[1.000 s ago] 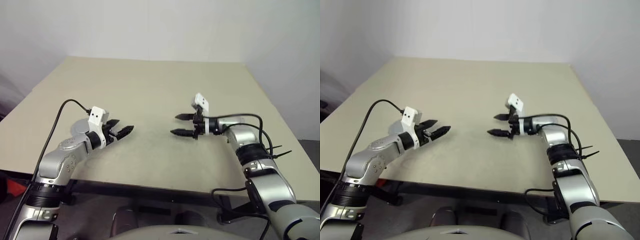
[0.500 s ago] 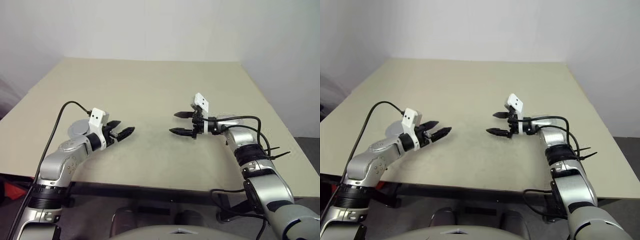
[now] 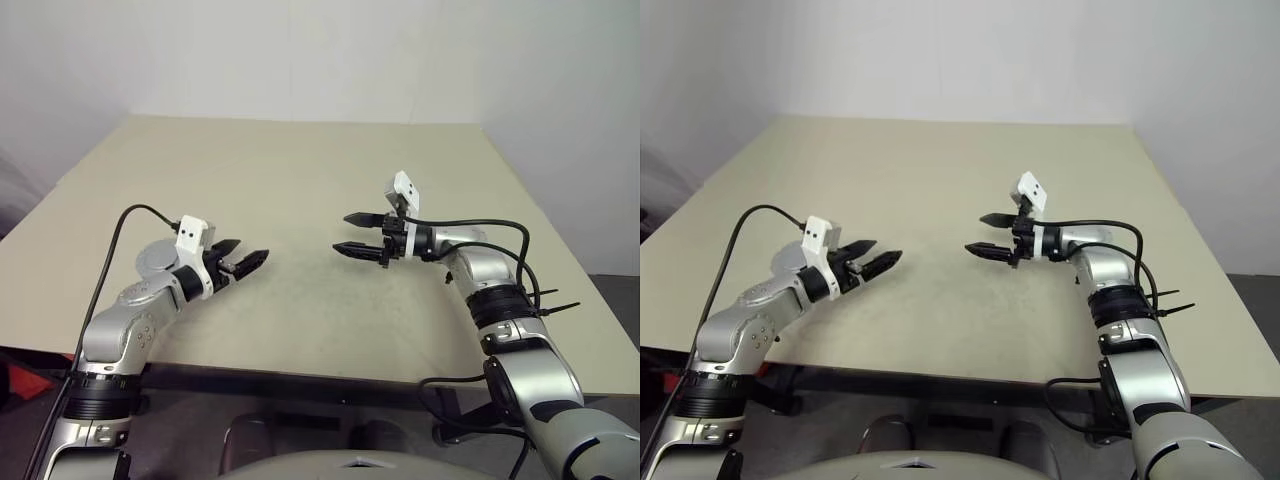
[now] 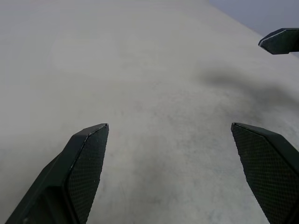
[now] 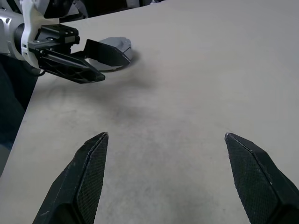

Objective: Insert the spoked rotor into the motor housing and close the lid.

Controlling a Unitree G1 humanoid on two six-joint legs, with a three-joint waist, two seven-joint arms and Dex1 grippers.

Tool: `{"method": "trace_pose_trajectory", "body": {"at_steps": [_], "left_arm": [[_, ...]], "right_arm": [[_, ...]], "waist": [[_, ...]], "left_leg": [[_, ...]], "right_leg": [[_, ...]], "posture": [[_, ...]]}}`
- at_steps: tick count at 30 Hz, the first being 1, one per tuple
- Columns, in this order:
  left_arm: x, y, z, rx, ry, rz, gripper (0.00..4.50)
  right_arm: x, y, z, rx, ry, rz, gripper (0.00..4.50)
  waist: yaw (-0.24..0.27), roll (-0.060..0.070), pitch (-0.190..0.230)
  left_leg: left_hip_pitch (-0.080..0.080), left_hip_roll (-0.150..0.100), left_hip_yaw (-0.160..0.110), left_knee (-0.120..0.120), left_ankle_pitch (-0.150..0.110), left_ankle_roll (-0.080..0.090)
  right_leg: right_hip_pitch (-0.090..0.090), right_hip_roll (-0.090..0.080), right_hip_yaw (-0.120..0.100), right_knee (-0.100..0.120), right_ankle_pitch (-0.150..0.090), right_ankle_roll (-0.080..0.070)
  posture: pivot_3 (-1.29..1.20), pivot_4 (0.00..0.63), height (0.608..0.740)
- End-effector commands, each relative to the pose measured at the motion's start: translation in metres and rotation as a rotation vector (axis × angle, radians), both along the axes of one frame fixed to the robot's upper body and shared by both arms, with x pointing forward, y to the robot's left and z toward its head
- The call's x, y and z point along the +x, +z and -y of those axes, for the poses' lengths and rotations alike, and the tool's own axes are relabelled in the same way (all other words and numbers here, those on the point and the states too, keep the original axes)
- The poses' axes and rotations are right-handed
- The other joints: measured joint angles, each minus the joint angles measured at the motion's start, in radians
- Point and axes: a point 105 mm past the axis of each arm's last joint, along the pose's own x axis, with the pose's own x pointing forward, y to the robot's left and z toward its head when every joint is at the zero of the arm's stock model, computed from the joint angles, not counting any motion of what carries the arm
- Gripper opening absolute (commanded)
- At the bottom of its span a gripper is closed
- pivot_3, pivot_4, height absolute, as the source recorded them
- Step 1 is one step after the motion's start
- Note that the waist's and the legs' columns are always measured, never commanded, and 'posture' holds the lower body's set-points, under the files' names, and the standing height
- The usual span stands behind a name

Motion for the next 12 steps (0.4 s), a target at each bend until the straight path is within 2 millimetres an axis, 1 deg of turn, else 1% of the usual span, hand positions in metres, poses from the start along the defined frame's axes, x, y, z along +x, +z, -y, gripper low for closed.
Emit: {"method": "trace_pose_trajectory", "body": {"at_steps": [1,4,8,12], "left_arm": [[0.0,0.013,-0.002,0.005,0.005,0.053,4.47],[0.001,0.014,-0.003,0.008,0.009,0.053,4.47],[0.003,0.017,-0.005,-0.014,0.026,0.063,4.47],[0.002,0.017,-0.005,-0.028,0.032,0.059,4.47]], "right_arm": [[0.003,0.019,-0.001,0.011,0.006,0.068,4.5],[0.004,0.019,-0.003,0.009,0.001,0.071,4.5],[0.005,0.025,-0.008,0.028,0.005,0.065,4.5],[0.0,0.029,-0.013,0.05,0.035,0.036,4.5]], "waist": [[0.0,0.0,0.0],[0.0,0.0,0.0],[-0.001,0.0,0.0],[-0.001,0.0,0.0]], "left_leg": [[0.0,0.0,0.0,0.0,0.0,0.0],[0.0,0.0,0.0,0.0,0.0,0.0],[0.0,0.0,0.0,0.0,0.0,0.0],[0.0,0.0,0.0,0.0,0.0,0.0]], "right_leg": [[0.0,0.0,0.0,0.0,0.0,0.0],[0.0,0.0,0.0,0.0,0.0,0.0],[0.0,0.0,0.0,0.0,0.0,0.0],[0.0,0.0,0.0,0.0,0.0,0.0]], "posture": [[0.0,0.0,0.74],[0.0,0.0,0.74],[0.0,0.0,0.74],[0.0,0.0,0.74]]}}
